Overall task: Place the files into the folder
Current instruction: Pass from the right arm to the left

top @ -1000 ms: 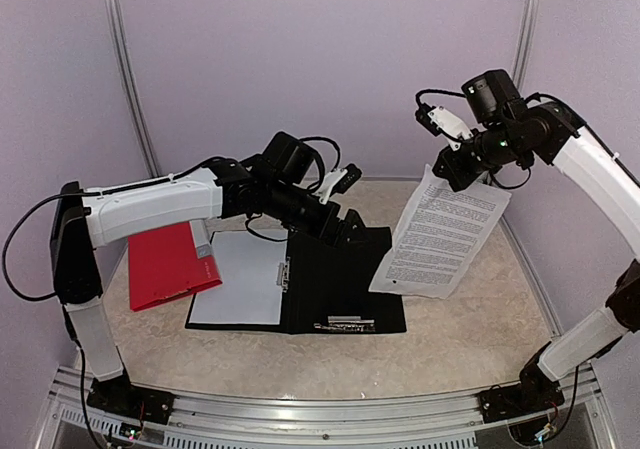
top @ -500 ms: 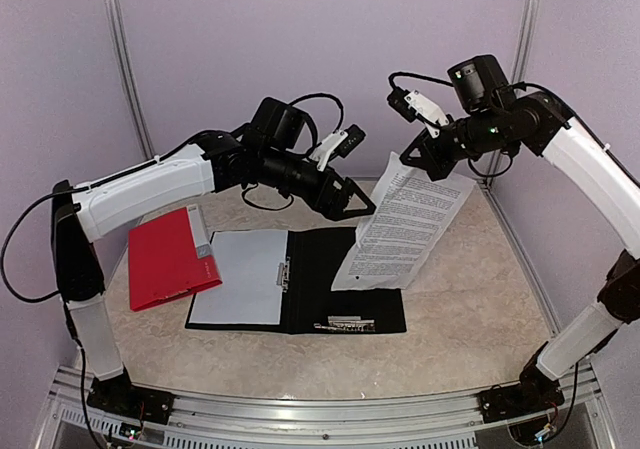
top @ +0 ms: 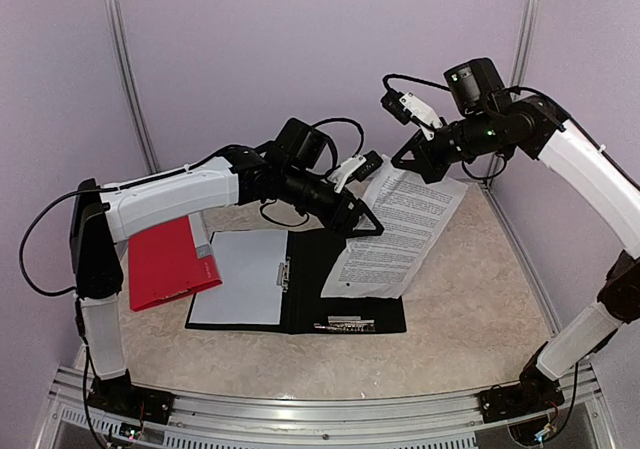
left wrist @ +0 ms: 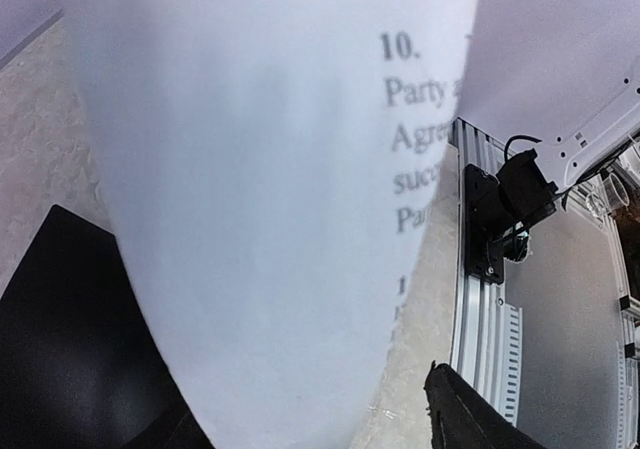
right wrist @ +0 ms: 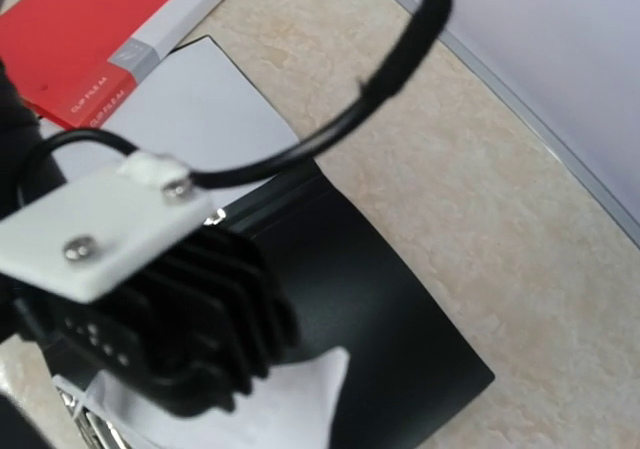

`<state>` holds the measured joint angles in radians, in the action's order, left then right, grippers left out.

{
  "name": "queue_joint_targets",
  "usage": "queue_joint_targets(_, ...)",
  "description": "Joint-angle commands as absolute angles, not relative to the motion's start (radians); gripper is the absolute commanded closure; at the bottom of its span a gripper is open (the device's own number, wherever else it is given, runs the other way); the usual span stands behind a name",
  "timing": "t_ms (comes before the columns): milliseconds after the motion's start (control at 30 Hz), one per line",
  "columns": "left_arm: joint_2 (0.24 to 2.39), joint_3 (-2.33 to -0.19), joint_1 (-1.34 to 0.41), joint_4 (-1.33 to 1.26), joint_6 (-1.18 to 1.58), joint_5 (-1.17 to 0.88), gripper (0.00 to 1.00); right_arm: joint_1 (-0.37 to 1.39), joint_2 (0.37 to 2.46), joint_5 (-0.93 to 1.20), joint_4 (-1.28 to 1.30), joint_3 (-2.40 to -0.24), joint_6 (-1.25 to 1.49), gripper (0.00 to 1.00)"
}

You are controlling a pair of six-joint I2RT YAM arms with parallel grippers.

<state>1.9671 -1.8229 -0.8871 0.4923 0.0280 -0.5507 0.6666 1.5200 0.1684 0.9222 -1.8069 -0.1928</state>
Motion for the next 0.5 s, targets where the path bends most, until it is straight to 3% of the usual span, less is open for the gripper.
queue_joint_targets(0, 1.969, -1.825, -0.875, 0.46, 0.035, -0.581, 0.45, 0.677, 1.521, 0.166, 0.921, -1.795, -0.192, 1.0)
queue_joint_targets(67, 1.957, -1.81, -0.867, 0.446, 0.044, -0.581, 0.59, 0.678, 1.526, 0.163, 0.925, -1.798, -0.194, 1.0)
queue_joint_targets(333, 1.937, -1.792, -0.854, 0.441, 0.089, -0.58, 0.99, 0.676, 1.543, 0.153, 0.94, -1.798, -0.191, 1.0)
queue_joint_targets(467, 1.915, -1.748, -0.854, 0.419, 0.162, -0.572, 1.0, 0.676, 1.546, 0.142, 0.94, -1.806, -0.175, 1.0)
